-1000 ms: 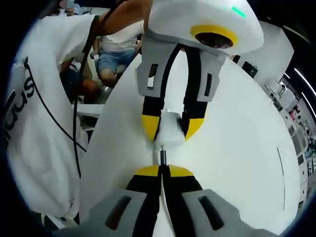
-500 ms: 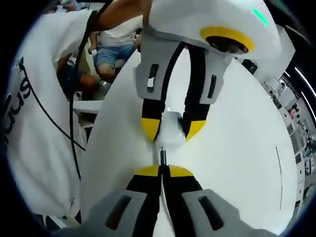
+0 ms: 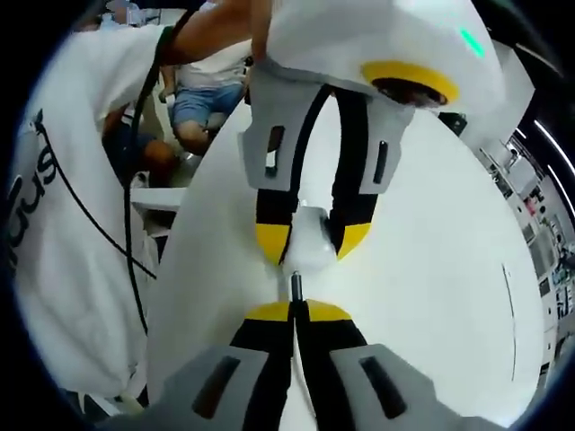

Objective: Plug the desk Type‑C cable into the charger adapter.

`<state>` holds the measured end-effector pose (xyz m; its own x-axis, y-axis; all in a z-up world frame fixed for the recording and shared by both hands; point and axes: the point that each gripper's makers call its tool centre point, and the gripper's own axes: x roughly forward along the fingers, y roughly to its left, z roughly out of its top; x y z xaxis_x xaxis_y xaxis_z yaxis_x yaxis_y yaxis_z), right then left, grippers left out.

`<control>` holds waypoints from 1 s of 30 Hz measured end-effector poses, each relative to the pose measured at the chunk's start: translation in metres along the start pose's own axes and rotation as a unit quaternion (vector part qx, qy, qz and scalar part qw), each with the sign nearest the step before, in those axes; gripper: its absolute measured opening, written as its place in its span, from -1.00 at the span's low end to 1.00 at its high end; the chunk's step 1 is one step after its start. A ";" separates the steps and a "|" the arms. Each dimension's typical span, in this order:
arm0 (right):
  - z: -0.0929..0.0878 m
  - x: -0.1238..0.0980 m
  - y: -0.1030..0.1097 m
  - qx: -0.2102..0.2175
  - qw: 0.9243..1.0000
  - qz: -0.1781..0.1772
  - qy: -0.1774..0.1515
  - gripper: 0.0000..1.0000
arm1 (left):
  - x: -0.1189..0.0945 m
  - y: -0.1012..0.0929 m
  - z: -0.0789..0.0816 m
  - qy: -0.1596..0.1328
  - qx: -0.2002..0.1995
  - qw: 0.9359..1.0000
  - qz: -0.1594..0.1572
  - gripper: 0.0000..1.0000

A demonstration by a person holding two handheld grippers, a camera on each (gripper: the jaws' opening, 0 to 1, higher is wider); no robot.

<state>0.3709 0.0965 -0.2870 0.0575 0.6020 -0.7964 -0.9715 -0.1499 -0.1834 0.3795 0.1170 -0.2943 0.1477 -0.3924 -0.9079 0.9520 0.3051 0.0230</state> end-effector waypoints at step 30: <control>-0.004 -0.003 -0.001 0.038 0.976 0.038 -0.210 -0.94 | 0.000 0.001 0.000 -0.020 0.001 1.000 -0.004 -0.51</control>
<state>0.3725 0.0915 -0.2869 -0.0987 0.8620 -0.4972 -0.9844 -0.1576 -0.0778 0.3800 0.1172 -0.2948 0.1503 -0.4291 -0.8907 0.9539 0.2996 0.0166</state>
